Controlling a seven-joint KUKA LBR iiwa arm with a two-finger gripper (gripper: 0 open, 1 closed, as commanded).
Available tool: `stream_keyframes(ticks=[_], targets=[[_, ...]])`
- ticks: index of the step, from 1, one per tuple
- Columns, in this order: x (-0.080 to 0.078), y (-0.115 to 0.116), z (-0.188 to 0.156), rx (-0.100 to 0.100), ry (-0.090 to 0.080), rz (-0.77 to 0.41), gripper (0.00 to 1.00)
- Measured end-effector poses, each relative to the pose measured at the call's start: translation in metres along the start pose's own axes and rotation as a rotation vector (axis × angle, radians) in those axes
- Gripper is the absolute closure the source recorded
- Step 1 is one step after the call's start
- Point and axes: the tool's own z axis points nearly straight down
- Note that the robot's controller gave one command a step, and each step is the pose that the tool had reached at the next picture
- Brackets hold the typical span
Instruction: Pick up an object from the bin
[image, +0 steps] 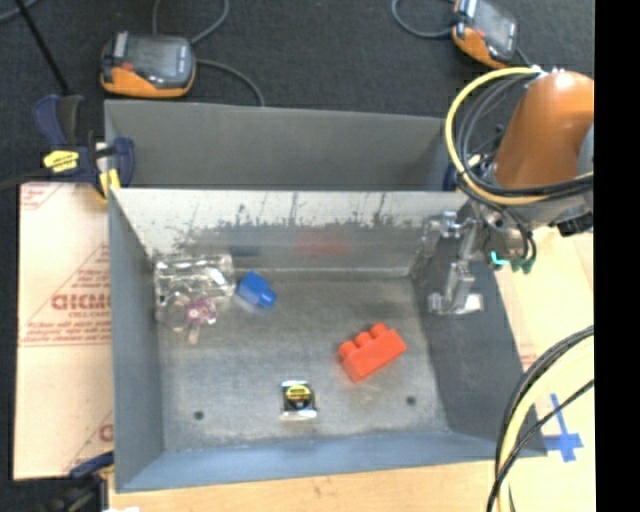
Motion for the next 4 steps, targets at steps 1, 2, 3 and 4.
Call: stream_keyframes(ticks=[1,2,3,4], targets=[[0.022,0.056,0.072,-0.003,-0.001,-0.349,0.00],[0.080,0.084,0.131,0.000,-0.003,-0.927,0.00],[0.078,0.083,0.129,0.004,-0.007,-0.928,1.00],[0.091,0.072,0.020,0.006,-0.012,-0.891,1.00]])
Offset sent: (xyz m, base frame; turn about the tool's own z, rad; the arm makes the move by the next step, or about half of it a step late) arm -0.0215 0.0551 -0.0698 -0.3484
